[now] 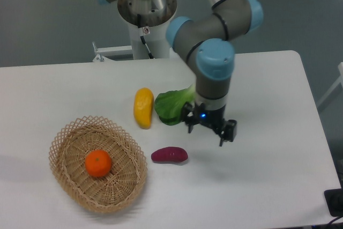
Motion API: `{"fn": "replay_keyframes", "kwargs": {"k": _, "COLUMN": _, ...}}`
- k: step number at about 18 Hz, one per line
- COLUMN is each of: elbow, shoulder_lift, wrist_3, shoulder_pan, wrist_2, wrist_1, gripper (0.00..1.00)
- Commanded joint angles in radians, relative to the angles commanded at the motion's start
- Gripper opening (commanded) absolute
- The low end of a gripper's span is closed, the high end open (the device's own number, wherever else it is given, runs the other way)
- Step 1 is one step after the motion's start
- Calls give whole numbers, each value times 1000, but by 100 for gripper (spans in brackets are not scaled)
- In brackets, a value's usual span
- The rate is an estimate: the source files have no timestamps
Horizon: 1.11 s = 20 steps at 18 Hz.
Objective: Pick up the orange from the basket
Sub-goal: 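Move the open gripper over the basket above the orange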
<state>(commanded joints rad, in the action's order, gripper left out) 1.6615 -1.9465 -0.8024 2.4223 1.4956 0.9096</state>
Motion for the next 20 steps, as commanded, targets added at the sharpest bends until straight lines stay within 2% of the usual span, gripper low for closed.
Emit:
{"fn": "replay_keyframes", "kwargs": {"k": 4, "elbow": -8, "shoulder_lift": -11, "wrist_3": -9, "shoulder_pan": -31, "wrist_2": -12, "wrist_1": -9, "gripper": 100}}
{"fn": "replay_keyframes", "kwargs": {"k": 7, "elbow": -2, "shoulder_lift": -9, "wrist_3": 44, "shoulder_pan": -37, "wrist_2": -136, "wrist_1": -15, "gripper": 100}}
{"fn": "replay_keyframes", "kwargs": {"k": 20, "elbow": 4, "shoulder_lift": -25, "wrist_3": 80, "shoulder_pan": -201, "wrist_2": -129, "wrist_1": -2, "gripper": 100}}
